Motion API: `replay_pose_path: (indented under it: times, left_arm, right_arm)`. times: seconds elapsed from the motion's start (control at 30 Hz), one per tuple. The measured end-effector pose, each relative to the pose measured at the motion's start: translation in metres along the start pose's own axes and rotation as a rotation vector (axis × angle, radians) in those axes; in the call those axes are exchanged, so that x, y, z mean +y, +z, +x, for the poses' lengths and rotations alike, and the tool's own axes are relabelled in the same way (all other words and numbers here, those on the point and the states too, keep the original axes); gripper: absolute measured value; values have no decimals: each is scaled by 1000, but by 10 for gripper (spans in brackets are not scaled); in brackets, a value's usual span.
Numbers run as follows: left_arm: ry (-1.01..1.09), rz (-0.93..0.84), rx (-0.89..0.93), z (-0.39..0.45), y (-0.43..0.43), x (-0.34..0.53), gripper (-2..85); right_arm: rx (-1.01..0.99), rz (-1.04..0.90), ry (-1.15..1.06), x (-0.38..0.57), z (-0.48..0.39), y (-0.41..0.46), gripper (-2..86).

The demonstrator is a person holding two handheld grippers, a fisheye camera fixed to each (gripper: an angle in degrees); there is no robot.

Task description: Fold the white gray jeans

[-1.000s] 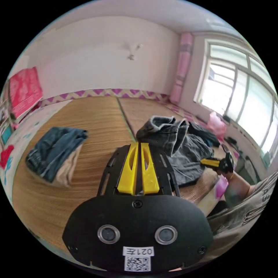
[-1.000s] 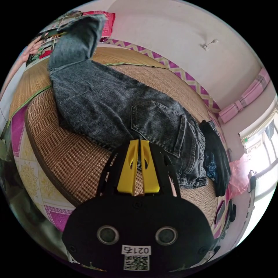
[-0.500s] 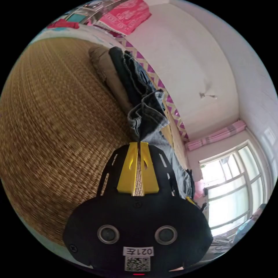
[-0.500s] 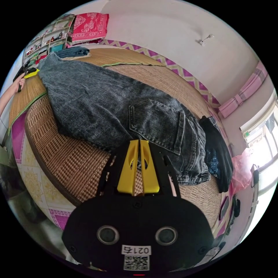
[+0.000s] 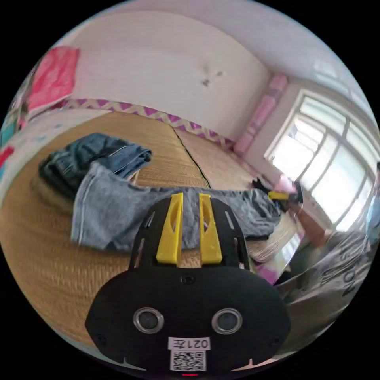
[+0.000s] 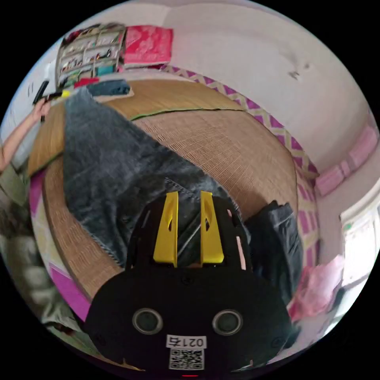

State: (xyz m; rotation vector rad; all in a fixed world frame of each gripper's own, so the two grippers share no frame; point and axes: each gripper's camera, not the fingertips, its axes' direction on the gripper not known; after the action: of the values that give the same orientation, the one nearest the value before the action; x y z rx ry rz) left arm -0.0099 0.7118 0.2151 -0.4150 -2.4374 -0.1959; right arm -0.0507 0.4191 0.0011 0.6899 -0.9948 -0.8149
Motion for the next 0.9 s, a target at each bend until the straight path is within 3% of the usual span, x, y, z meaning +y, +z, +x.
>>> replay_pose_path:
  times: [0.1, 0.37, 0.53, 0.7, 0.9]
  left_arm:
    - [199, -138, 30, 42, 91, -50, 85]
    - [509, -496, -69, 81, 274, -123, 134]
    - [552, -652, -80, 89, 326, -128, 139]
    - [542, -698, -59, 102, 357, -132, 122]
    - [487, -630, 12, 120, 336, -144, 11]
  right_arm:
    - [-41, -68, -156, -36, 23, 51, 96]
    - [-196, -194, -216, -90, 103, 149, 94]
    - [-288, -239, -233, -95, 118, 178, 62]
    - [-359, -220, -214, -90, 139, 179, 1]
    - [-367, -115, -208, -73, 163, 121, -7]
